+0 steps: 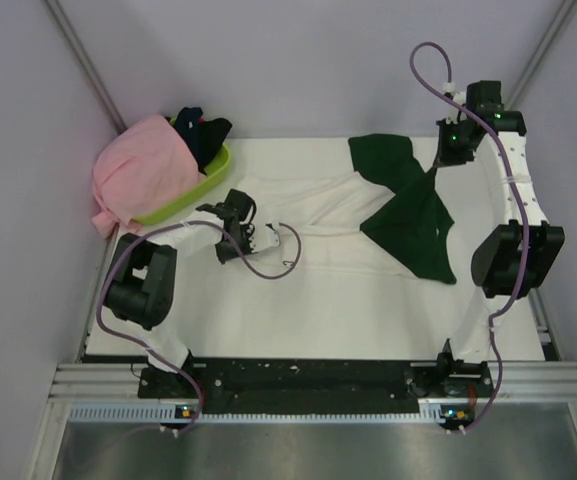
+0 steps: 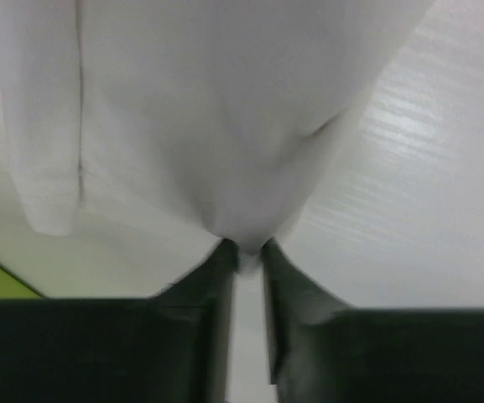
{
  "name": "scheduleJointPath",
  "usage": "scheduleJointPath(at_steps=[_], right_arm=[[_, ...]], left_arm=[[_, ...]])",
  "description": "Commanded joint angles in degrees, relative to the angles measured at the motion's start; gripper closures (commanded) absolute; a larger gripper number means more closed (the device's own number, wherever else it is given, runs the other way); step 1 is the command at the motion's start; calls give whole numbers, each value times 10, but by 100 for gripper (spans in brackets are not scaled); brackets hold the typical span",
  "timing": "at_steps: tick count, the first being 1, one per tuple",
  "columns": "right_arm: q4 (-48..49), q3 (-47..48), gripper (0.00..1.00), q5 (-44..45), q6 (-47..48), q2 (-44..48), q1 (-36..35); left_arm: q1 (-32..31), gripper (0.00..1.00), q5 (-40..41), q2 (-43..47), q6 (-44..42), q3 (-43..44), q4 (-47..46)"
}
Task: Fold and stack the t-shirts
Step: Fold the flattened tshirt in 1/3 of the way
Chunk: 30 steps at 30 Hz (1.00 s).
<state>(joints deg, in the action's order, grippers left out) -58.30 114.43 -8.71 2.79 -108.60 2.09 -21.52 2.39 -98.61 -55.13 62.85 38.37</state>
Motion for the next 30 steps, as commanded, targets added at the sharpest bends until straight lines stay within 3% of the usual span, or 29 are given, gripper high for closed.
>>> scheduleJointPath(at_steps=[1, 7, 10, 11, 12, 13, 14, 16, 20, 21, 24, 27, 30], right_arm=[[21, 6, 100, 14, 0, 29, -3], [23, -29, 100, 8, -1, 61, -9], [43, -68, 100, -28, -8, 72, -17], [50, -76, 100, -37, -9, 68, -31], [55, -78, 100, -39, -14, 62, -35], [56, -73, 100, -39, -17, 52, -37], [56, -66, 100, -43, -23, 42, -36], [56, -48, 100, -45, -23, 21, -37], [57, -6, 100, -65, -52, -25, -37], [55, 3, 100, -66, -55, -39, -36], [55, 27, 100, -60, -67, -77, -34], [57, 38, 100, -71, -92, -107, -31], [58, 42, 100, -95, -128, -128, -24]], left_arm=[[1, 100, 11, -5, 3, -20, -22], [36, 100, 53, 90, -67, -108, -31], [39, 100, 79, 95, -83, -123, -57], [39, 84, 89, 87, -81, -118, -77], [39, 58, 100, 77, -78, -108, -93], [39, 44, 102, 68, -73, -85, -97], [38, 35, 99, 57, -65, -51, -95], [32, 31, 72, 44, -41, 33, -65], [-35, 30, -8, 34, 19, 210, -21], [-63, 33, -39, 29, 28, 241, -22], [-140, 55, -117, -13, 77, 320, -33], [-206, 57, -144, -81, 122, 378, -64], [-254, 57, -157, -134, 124, 381, -146]])
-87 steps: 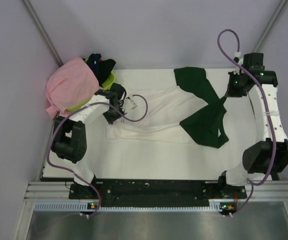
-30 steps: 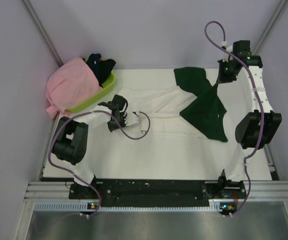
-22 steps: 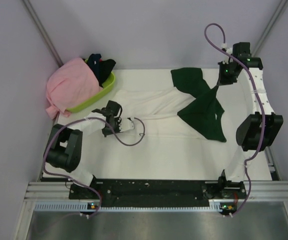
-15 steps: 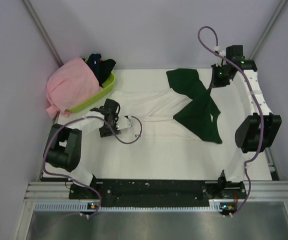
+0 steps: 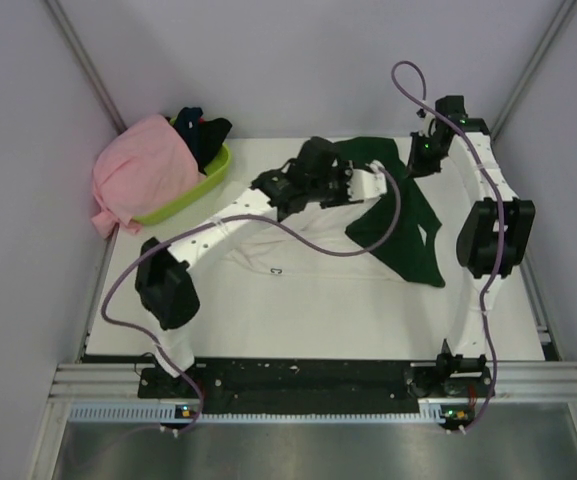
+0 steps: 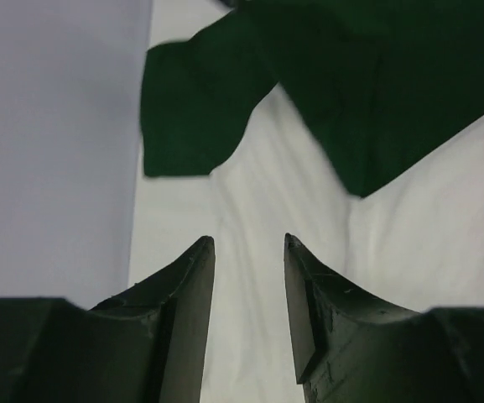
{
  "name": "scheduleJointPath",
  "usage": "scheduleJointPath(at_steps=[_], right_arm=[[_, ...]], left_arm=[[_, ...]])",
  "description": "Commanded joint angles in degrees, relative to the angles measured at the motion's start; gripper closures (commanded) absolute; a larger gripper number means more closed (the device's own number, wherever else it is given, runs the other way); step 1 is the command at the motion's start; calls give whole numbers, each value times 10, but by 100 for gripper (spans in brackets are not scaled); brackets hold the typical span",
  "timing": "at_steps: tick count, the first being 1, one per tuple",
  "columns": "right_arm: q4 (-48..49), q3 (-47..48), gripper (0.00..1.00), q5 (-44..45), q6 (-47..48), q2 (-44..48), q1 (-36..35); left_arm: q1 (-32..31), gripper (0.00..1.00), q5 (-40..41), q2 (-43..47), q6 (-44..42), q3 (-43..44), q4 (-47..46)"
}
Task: Fold and stack the t-shirts
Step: Fold the flattened tshirt in 1/3 of the way
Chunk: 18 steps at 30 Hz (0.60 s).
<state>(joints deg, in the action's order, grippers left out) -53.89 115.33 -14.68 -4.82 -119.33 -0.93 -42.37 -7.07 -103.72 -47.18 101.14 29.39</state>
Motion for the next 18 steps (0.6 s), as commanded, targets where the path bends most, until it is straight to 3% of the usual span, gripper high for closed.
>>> scheduleJointPath(at_steps=[1, 6, 12, 18], right_arm=[[15, 33, 100, -42, -62, -27, 23], [26, 28, 100, -71, -84, -56, 30], [42, -5, 100, -68, -99, -62, 30], [55, -37, 100, -64, -93, -33, 28]], left_arm=[[-56, 56, -67, -103, 53, 8, -85], [-93, 52, -116, -197, 126, 76, -182], [-103, 43, -81, -303, 210, 171, -227], [-106, 43, -24, -377, 243, 233, -234]])
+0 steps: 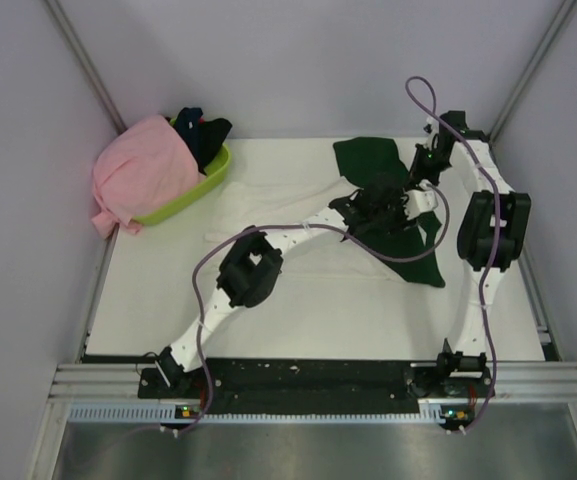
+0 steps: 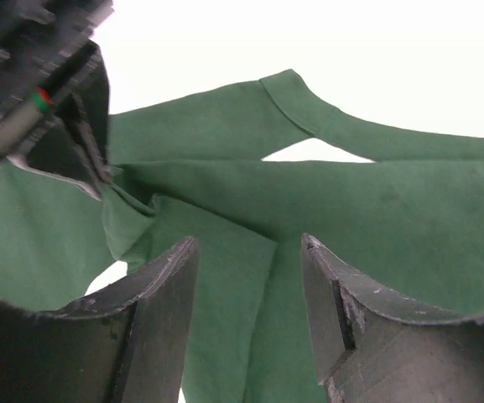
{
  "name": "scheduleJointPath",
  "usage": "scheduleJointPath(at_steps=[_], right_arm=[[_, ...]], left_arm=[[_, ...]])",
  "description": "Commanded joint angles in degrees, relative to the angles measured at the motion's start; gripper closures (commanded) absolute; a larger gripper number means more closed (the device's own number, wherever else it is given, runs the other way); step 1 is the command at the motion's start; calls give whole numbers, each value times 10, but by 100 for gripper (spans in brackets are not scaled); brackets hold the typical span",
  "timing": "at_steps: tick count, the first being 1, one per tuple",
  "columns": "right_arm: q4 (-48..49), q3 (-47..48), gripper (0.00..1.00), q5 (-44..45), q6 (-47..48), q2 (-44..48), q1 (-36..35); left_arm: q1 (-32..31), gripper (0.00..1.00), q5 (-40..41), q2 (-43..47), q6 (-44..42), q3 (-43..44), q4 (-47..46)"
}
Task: Fold and stack the t-shirts
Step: Fold the flattened tshirt in 1/3 of the way
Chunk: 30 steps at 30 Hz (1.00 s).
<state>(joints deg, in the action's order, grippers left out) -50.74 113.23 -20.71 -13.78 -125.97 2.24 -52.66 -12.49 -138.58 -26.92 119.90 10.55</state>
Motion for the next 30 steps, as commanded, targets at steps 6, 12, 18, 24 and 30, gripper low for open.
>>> scheduleJointPath(at_steps=[6, 12, 18, 24, 30], right_arm=[[32, -46, 100, 22, -2, 67, -9], [34, -108, 100, 37, -6, 127, -14], [34, -150, 100, 28, -5, 172, -14], [34, -118, 100, 49, 0, 142, -14], [30, -62, 100, 63, -5, 86, -14]], left_arm=[[-9, 40, 40, -51, 41, 77, -5], [-7, 32, 107, -42, 113, 65, 35], [-10, 36, 139, -42, 124, 59, 99], [1, 31, 29, 29, 89, 15, 167], [2, 30, 69, 41, 50, 9, 159]])
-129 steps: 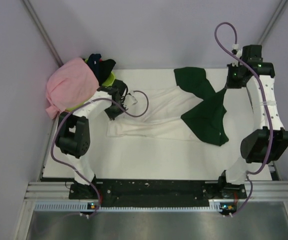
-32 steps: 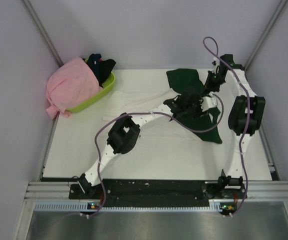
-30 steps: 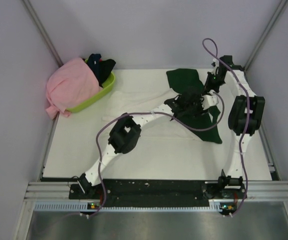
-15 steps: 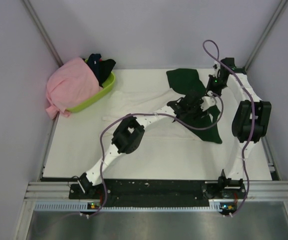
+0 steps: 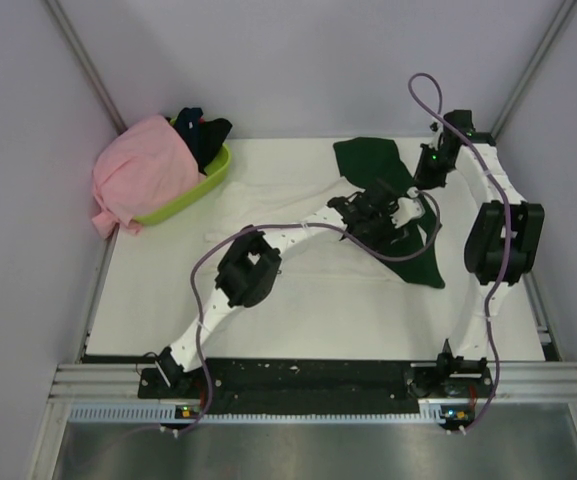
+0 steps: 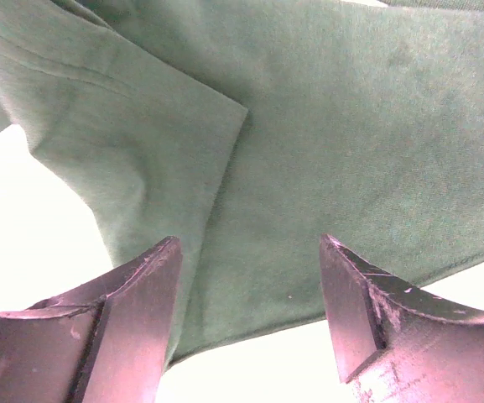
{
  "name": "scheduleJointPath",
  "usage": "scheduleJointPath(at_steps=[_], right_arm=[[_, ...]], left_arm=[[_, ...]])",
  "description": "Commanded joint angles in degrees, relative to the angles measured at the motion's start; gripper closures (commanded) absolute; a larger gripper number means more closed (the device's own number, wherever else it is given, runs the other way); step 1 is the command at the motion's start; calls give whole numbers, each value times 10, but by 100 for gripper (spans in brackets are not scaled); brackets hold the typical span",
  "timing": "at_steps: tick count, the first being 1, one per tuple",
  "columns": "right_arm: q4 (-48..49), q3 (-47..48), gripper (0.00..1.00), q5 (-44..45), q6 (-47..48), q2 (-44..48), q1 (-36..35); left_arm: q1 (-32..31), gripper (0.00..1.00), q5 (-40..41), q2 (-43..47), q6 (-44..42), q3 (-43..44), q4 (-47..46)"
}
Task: Fold and stack the t-shirts
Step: Fold the flattened tshirt in 1/3 of the way
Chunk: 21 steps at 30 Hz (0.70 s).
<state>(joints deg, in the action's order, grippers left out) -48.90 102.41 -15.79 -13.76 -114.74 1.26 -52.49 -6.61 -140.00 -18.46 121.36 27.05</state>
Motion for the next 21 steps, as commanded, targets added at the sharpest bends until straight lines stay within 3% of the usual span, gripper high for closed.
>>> scheduleJointPath(at_steps=[1, 8, 15, 17, 21], right_arm=[[12, 52, 100, 14, -6, -32, -5], [20, 132, 97, 72, -1, -119, -4], [23, 216, 94, 57, -3, -213, -5], [25, 228, 88, 46, -3, -229, -5], [29, 273, 63, 47, -6, -247, -5]], left_arm=[[1, 30, 18, 54, -35, -8, -5], [9, 28, 34, 97, -46, -44, 22], [35, 27, 27, 170, -47, -105, 57], [41, 27, 33, 186, -50, -118, 68], [63, 25, 41, 211, -58, -132, 107]])
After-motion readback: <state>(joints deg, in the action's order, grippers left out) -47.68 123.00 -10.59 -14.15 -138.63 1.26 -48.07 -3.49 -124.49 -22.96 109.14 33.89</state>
